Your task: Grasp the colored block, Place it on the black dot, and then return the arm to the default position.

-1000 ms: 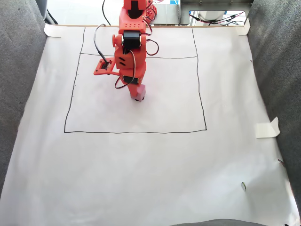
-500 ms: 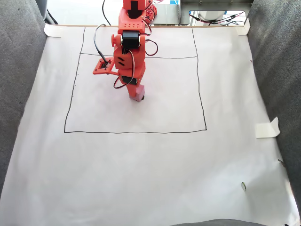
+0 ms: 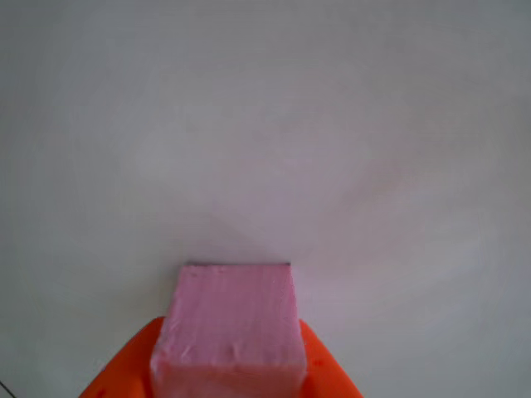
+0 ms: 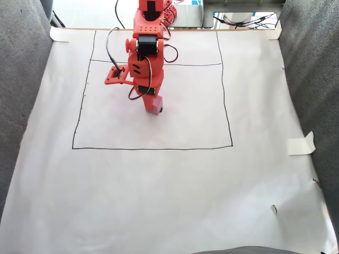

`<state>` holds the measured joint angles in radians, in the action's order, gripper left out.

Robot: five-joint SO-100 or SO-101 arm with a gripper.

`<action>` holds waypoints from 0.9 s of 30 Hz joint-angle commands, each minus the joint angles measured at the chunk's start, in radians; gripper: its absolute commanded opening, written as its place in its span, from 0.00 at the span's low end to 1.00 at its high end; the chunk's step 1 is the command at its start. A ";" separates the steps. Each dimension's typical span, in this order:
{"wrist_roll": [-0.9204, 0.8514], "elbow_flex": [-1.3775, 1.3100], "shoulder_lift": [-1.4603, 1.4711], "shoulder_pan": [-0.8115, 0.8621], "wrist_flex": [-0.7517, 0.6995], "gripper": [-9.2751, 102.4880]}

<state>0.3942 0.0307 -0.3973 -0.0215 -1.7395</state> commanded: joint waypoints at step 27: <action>-0.071 0.966 -0.808 -0.051 0.318 0.43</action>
<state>0.3436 0.7777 -1.0017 -0.0675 -1.5294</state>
